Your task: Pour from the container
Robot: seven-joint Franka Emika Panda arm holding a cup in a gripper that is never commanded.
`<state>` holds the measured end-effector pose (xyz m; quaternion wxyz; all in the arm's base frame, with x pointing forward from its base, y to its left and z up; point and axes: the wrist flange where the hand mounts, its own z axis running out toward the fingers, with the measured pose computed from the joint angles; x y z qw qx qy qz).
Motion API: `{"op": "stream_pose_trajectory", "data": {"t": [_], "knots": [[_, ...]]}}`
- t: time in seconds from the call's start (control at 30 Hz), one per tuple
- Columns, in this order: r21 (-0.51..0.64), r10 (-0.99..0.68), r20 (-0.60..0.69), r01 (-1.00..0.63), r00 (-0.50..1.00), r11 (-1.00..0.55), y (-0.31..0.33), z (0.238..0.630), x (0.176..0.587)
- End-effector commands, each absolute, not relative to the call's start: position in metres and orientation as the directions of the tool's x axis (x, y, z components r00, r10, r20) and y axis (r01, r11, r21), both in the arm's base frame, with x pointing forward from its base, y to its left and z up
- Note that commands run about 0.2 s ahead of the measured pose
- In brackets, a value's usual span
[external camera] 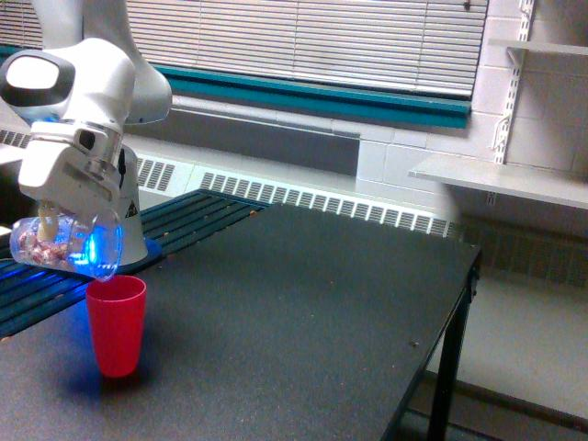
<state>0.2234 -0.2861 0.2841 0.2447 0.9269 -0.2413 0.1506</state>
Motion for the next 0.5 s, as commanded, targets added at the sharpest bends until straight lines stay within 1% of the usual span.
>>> {"op": "stream_pose_trajectory", "data": {"t": [0.03, 0.5], "knots": [[0.399, -0.392, 0.409, -0.548, 0.824, -0.735, -0.296, 0.288, 0.222], [0.480, -0.321, 0.378, -0.480, 0.869, -0.734, -0.287, 0.288, 0.236]]}}
